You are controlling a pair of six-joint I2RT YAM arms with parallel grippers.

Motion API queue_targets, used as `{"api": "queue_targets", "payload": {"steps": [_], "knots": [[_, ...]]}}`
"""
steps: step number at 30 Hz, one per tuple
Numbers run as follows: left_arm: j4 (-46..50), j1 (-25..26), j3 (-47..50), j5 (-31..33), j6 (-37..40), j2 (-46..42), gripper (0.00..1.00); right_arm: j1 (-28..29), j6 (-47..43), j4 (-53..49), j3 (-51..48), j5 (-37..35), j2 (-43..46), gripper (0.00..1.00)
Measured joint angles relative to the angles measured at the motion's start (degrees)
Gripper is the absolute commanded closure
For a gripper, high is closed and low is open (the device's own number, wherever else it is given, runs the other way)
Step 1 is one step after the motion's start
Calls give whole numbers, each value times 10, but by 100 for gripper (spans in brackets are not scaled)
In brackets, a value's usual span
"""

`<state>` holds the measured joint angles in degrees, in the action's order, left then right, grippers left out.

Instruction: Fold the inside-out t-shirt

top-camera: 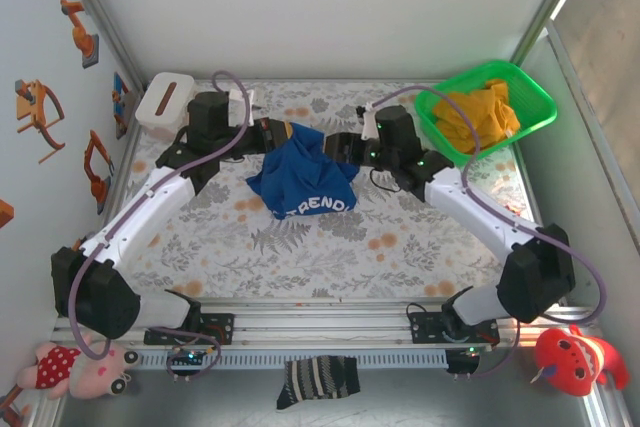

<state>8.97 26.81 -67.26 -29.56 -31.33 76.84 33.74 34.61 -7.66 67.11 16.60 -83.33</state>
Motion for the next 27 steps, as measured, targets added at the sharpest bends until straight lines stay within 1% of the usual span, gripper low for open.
{"api": "queue_targets", "payload": {"steps": [8,10,13,15,18,19,20,23,27], "knots": [[0,14,0,4,-2,3,100,15,4,-11,96,-17,-138,36],[0,16,-1,8,-2,3,100,18,4,-10,101,-17,-171,36],[1,16,-1,14,-2,3,100,28,10,-10,97,-17,-208,40],[6,16,-1,15,-2,3,100,33,16,-6,97,-12,-226,49],[18,16,-1,18,-1,3,100,36,20,-1,97,-3,-241,87],[23,16,-1,19,-1,3,100,36,22,2,97,3,-242,97],[25,14,-1,21,-1,3,100,36,23,4,97,6,-242,100],[26,3,0,23,0,2,100,33,19,8,95,18,-229,100],[19,-35,28,32,-1,-14,100,21,18,19,61,37,-161,100]]}}
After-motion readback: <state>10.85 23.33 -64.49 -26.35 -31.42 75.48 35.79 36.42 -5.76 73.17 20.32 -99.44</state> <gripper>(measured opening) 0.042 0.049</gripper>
